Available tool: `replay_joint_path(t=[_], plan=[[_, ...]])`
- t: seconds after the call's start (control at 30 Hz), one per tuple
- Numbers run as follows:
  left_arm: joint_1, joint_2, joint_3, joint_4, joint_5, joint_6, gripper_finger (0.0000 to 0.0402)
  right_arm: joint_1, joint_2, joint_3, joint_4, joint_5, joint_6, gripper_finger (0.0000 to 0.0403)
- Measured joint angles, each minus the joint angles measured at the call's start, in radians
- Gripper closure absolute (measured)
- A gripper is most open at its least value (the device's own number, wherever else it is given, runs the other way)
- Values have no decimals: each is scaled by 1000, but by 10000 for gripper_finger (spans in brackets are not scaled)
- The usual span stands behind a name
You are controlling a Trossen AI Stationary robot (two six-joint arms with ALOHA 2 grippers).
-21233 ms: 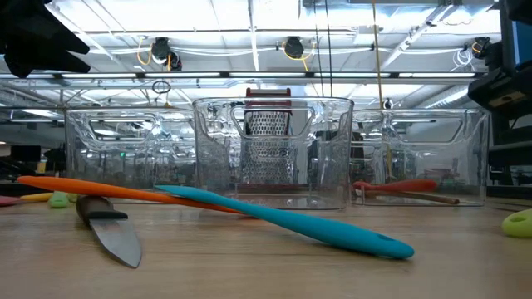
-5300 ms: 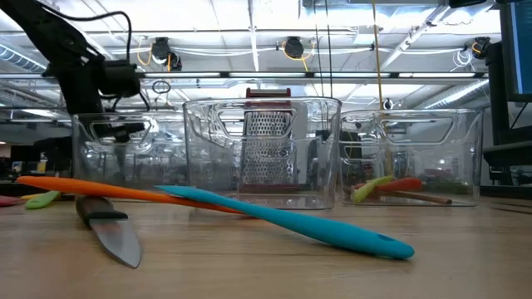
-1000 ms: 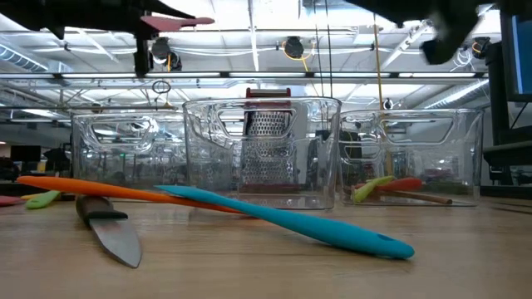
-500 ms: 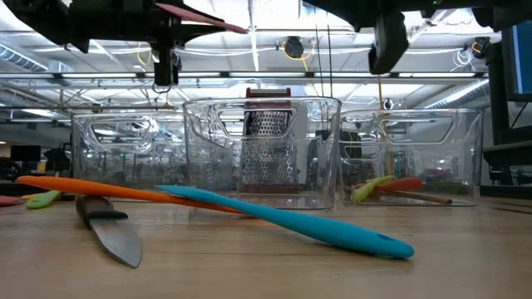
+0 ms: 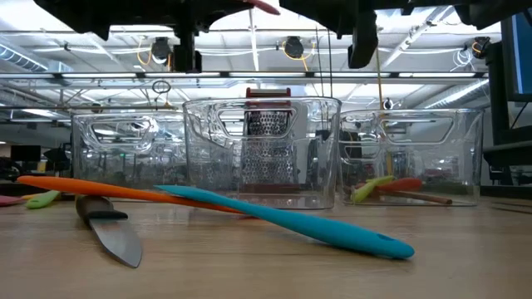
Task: Pick & Place Kitchen Items
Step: Put the pink spatula into the middle transparent bin
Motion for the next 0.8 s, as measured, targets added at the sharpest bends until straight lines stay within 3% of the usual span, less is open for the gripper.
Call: replay_joint_path(t=[0.27,0.8], plan=[[-11,58,5,-6,-1,-84,401,-15,0,0,0,30,-150,198],[-29,65,5,7,-49,-133,401,-133,0,0,-29,57,-149,196]])
